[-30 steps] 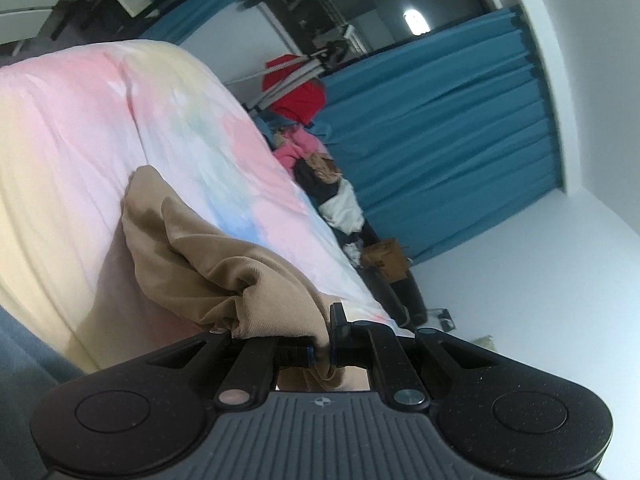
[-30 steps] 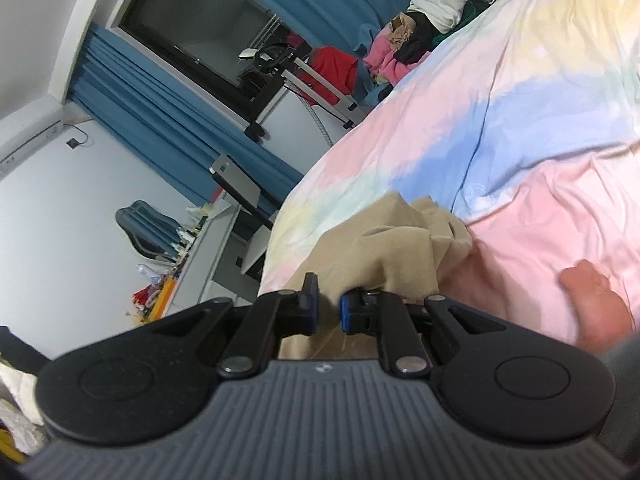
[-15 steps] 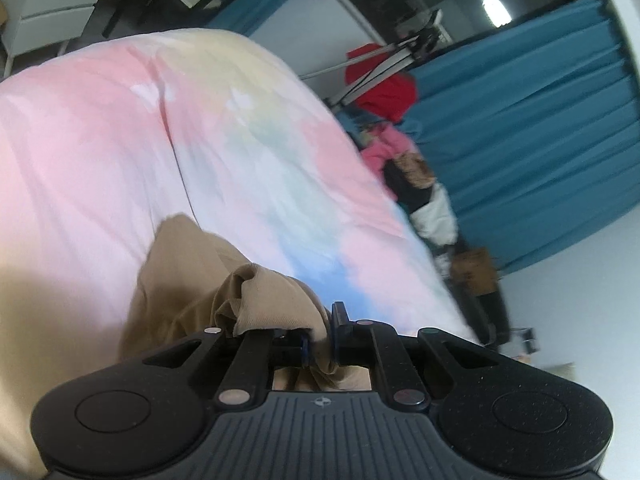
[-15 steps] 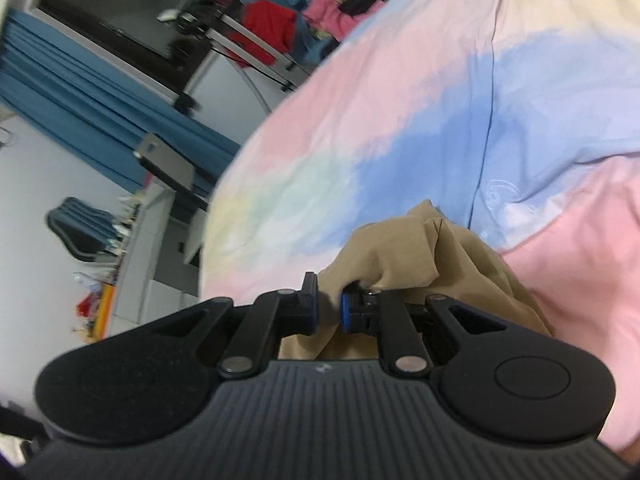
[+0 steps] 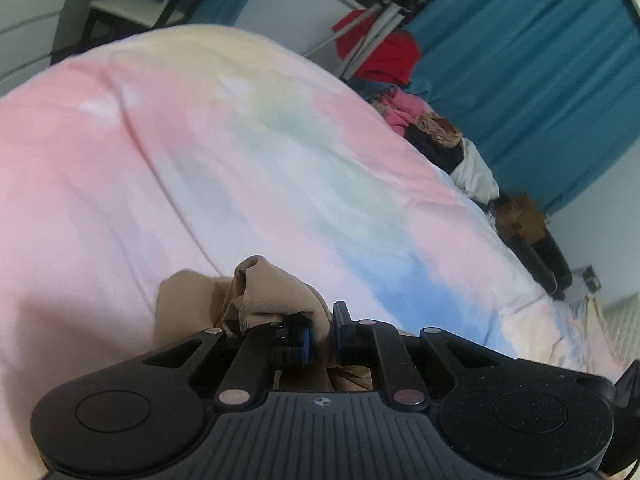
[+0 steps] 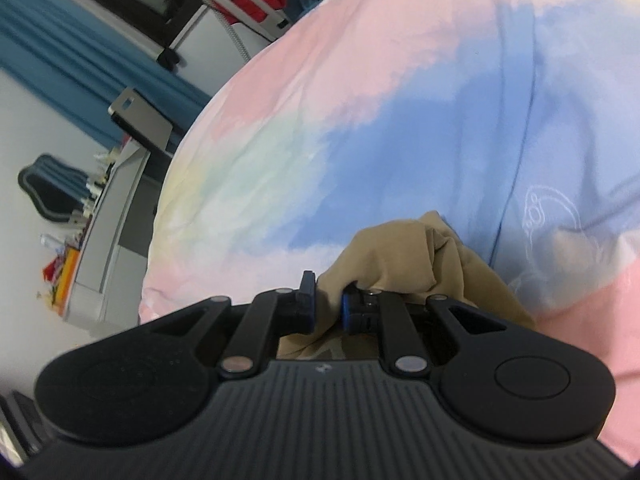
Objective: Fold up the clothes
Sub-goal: 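Lower the held tan shirt onto the bed and open both grippers, then position both open grippers above the flattened tan shirt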
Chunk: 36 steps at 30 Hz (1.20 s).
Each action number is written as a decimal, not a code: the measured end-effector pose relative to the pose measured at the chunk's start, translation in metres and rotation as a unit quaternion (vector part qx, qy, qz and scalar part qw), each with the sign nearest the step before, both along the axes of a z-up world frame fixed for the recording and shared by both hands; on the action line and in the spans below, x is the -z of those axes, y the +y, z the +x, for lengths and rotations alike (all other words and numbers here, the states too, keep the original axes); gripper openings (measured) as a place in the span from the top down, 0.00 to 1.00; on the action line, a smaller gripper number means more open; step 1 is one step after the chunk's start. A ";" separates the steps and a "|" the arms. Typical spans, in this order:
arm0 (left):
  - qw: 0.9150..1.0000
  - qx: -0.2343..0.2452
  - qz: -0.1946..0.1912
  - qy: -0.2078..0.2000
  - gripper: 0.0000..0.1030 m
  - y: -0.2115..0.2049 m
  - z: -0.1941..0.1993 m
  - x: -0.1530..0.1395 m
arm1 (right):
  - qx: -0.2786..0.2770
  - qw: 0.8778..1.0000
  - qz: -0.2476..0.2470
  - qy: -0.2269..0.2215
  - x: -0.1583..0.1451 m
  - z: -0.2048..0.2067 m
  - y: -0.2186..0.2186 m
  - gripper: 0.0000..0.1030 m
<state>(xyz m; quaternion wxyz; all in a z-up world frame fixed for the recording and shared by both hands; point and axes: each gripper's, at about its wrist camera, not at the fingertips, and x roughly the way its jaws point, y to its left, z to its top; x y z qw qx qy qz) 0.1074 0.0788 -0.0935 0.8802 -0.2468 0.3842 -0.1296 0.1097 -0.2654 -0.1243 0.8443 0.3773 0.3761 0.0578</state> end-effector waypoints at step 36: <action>0.971 0.080 0.191 -0.118 0.18 -0.035 -0.053 -0.029 | -0.104 0.958 -0.253 -0.080 -0.013 -0.022 0.040 0.71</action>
